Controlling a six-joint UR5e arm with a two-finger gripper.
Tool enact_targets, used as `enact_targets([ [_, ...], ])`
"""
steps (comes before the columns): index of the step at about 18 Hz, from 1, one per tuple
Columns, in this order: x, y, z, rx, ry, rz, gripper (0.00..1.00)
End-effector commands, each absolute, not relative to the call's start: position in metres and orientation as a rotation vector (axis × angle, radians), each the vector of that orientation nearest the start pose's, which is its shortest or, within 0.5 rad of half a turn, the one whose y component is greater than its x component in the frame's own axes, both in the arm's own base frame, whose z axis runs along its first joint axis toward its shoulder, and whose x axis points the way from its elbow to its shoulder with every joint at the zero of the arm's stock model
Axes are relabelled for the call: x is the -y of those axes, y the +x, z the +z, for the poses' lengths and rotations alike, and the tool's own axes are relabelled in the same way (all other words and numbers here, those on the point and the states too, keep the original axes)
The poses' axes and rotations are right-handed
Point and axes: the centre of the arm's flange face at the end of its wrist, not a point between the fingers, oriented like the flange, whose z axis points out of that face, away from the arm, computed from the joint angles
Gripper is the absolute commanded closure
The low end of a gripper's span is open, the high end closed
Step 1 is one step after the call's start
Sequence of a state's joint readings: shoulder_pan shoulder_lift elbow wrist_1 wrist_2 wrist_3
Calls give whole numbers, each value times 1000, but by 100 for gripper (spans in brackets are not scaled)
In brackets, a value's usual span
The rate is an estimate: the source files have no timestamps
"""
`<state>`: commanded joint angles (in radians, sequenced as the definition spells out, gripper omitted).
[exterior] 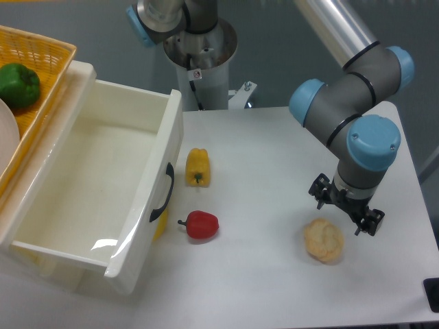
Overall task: Pick up the round bread
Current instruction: 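Lower the open gripper over the round tan bread roll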
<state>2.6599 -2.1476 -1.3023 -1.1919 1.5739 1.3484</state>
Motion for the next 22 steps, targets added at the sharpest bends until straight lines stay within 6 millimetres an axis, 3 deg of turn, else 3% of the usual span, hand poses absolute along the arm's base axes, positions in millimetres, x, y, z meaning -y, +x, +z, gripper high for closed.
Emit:
enact_targets([
  [5, -451, -568, 301, -398, -3091, 91, 0],
  [9, -454, -564, 275, -382, -3091, 66, 0],
  [12, -451, -560, 259, -254, -3105, 45, 0],
  [19, -447, -548, 238, -227, -3112, 17, 0],
  [22, -444, -538, 219, -184, -3096, 0, 0],
])
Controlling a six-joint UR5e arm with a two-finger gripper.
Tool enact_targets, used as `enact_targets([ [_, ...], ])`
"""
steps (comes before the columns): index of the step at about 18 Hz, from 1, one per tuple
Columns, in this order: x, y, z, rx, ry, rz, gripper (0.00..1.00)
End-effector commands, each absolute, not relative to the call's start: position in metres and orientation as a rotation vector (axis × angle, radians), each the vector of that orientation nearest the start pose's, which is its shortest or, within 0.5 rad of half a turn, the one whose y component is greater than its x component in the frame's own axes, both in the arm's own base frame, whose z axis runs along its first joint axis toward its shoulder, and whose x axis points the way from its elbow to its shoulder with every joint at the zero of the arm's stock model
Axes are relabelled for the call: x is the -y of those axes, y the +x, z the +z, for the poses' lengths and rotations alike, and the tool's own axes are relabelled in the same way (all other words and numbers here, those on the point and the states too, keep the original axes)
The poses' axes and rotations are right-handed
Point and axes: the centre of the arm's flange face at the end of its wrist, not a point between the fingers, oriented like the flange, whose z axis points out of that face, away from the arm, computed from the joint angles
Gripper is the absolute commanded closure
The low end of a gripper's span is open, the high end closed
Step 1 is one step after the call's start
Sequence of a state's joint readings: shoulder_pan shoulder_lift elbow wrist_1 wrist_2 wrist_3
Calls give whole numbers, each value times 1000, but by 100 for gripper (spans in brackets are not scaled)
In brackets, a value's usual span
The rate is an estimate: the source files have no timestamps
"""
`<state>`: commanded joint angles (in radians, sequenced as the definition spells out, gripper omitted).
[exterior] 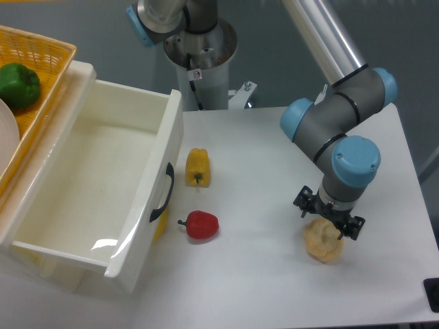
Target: Pick up the round bread
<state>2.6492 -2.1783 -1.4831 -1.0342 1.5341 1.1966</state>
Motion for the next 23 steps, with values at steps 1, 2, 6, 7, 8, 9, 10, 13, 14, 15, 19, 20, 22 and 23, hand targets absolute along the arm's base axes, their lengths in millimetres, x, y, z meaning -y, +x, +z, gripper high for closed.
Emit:
enact_targets([
  [1, -444, -536, 214, -174, -3079, 11, 0],
  [2, -443, -536, 212, -169, -3075, 20, 0],
  [6, -442, -538, 213, -179, -3066, 44, 0],
  [7, -443, -537, 211, -181, -3068, 42, 0],
  [8, -443, -537, 209, -181, -3068, 40, 0],
  [9, -443, -538, 206, -181, -3068, 48, 0],
  [10, -444, -538, 201, -184, -3063, 66, 0],
  [13, -444, -538, 190, -186, -3065, 107, 0],
  [14, -444, -538, 190, -188, -3072, 115, 0],
  [15, -444, -538, 189, -190, -3078, 117, 2],
  [19, -444, -540, 190, -188, -3077, 121, 60],
  [20, -444, -542, 192, -188, -3073, 127, 76],
  [22, -444, -545, 196, -186, -3069, 136, 100],
  [23, -444, -547, 198, -181, -3066, 140, 100],
])
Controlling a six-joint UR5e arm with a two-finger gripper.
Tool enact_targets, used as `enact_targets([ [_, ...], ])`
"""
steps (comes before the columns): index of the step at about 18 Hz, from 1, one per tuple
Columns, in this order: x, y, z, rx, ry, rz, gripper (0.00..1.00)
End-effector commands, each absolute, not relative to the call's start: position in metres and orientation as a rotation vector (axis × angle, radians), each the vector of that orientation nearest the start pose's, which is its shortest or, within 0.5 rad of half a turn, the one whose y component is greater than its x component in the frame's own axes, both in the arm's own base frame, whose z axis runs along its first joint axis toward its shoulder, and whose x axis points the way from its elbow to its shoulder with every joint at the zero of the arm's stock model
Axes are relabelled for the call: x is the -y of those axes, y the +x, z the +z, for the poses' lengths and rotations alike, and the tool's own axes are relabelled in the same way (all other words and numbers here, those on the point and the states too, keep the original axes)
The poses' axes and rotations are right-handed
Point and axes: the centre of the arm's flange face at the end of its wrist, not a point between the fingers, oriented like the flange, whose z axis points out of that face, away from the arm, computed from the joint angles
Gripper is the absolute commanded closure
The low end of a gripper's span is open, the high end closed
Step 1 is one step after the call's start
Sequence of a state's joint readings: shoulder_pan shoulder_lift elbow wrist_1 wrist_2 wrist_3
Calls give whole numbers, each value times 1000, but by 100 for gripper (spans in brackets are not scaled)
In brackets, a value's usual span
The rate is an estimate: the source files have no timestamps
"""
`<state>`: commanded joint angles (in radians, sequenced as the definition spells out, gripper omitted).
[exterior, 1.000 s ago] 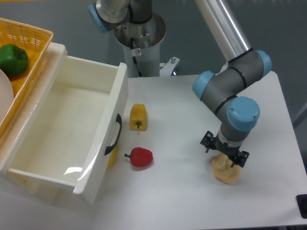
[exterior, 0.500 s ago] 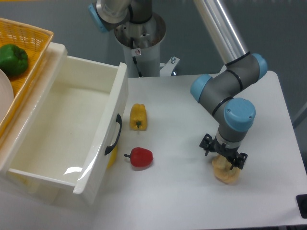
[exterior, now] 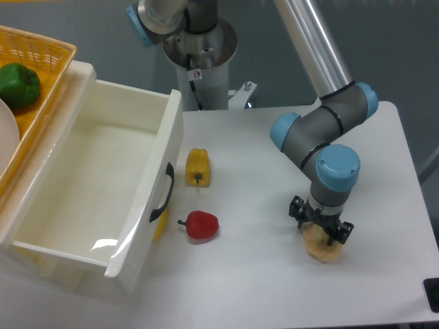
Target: Pick up the round bread
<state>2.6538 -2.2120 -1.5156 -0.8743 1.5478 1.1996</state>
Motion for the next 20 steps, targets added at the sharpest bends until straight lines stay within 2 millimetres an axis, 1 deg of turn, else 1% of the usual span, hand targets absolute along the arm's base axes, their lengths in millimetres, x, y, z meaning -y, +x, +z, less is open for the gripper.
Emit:
enact_targets([
  [2, -446, -551, 205, -169, -3059, 155, 100],
  [6, -445, -553, 210, -118, -3055, 160, 100],
  [8, -443, -556, 218, -76, -3049, 164, 100],
  [12, -446, -574, 246, -58, -3039, 97, 100],
  [14, -440, -582, 253, -53, -3048, 63, 100],
  [15, -440, -584, 258, -87, -3051, 57, 100],
  [18, -442, -587, 272, -263, -3055, 39, 100],
  [20, -442, -591, 281, -298, -3064, 4, 100],
])
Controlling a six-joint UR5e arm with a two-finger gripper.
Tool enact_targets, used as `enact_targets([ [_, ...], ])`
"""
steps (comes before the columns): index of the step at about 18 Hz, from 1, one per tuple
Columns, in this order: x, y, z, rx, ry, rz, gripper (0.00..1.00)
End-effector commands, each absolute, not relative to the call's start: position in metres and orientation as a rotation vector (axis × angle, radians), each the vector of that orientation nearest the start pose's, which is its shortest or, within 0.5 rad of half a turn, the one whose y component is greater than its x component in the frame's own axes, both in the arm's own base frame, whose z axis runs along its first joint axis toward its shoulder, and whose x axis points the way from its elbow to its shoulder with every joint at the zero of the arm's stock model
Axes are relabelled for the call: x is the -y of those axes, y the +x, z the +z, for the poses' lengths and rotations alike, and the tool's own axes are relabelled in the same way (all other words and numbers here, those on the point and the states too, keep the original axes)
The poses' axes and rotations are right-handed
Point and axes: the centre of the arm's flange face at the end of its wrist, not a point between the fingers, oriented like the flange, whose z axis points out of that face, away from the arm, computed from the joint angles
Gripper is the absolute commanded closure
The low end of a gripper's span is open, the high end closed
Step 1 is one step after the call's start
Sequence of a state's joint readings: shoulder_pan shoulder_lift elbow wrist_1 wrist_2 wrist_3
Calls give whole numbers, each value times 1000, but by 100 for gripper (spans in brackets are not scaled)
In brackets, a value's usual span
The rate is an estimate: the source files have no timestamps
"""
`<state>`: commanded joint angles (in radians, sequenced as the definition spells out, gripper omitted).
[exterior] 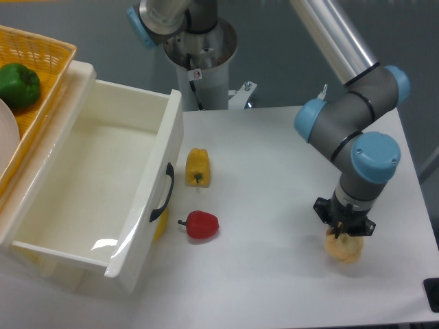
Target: Pick up the round bread
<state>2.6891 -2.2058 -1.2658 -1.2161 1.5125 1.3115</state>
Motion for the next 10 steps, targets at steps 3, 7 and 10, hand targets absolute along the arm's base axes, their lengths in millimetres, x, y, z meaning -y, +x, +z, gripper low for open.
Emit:
enact_targets([
  [3, -442, -597, 293, -319, -3076, -42, 100],
  [7, -431, -603, 301, -383, -3085, -31, 100],
  [10, -426, -604, 306, -385, -3102, -41, 100],
])
